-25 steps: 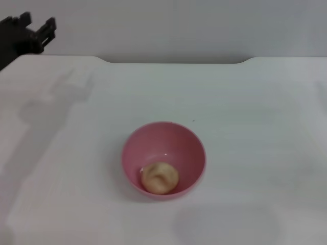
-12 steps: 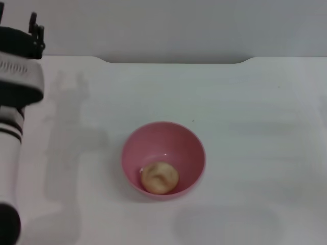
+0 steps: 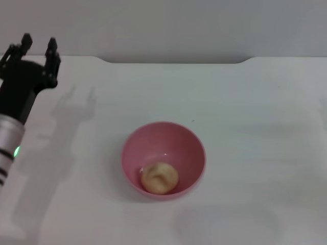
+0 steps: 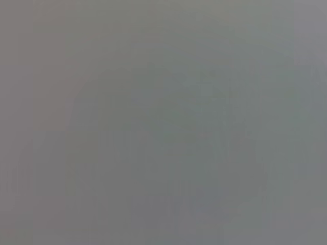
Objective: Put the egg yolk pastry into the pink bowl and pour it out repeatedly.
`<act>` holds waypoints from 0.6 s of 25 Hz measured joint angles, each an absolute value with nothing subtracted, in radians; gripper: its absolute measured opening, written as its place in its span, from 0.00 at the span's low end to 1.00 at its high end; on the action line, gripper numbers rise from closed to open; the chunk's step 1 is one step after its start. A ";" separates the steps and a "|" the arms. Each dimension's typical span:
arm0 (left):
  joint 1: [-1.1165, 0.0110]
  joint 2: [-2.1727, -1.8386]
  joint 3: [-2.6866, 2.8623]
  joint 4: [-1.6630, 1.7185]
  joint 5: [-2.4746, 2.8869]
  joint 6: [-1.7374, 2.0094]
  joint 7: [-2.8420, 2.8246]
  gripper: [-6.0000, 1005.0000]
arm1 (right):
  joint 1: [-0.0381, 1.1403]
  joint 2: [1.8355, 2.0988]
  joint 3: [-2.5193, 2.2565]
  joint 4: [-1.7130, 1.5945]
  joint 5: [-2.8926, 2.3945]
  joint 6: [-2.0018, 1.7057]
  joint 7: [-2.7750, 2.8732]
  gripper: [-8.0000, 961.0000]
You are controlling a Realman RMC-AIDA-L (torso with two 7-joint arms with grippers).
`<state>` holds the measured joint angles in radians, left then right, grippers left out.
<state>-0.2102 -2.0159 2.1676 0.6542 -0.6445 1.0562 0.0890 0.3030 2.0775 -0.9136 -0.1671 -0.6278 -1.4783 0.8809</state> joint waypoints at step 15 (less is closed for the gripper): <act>-0.155 -2.062 2.067 0.490 -0.613 1.224 0.048 0.46 | 0.373 2.079 -0.877 0.104 -0.460 -1.425 0.372 0.47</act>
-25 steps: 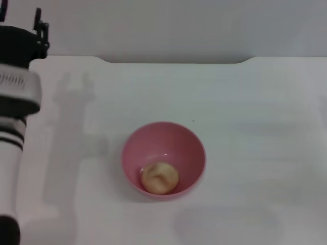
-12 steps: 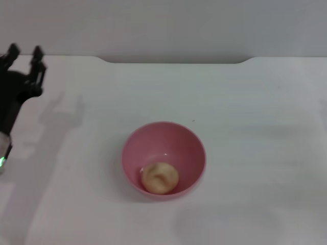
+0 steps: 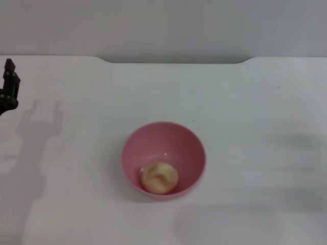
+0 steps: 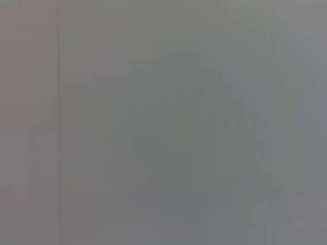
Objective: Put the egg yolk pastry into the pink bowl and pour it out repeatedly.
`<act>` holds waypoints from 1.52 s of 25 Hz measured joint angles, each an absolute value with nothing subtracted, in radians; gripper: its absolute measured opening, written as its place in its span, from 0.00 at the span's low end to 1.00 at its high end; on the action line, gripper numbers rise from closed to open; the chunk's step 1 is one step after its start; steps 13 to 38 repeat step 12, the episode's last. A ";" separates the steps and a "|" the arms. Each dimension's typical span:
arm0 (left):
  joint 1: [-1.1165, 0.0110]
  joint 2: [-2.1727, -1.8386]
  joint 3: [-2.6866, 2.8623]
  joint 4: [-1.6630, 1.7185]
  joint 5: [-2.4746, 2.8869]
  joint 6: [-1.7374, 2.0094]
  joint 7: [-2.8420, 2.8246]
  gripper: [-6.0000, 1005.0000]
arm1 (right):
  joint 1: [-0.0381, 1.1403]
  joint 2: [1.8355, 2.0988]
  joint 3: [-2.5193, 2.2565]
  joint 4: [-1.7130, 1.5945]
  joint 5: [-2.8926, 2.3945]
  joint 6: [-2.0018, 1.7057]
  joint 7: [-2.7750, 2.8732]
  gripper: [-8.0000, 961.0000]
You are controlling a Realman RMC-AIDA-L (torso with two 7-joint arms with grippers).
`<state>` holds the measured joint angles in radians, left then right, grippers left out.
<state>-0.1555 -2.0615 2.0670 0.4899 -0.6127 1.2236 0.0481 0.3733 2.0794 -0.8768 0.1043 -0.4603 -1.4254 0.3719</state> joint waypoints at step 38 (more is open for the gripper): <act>-0.161 -2.068 2.081 0.469 -0.614 1.223 0.079 0.57 | 0.349 2.084 -0.869 0.108 -0.454 -1.428 0.382 0.47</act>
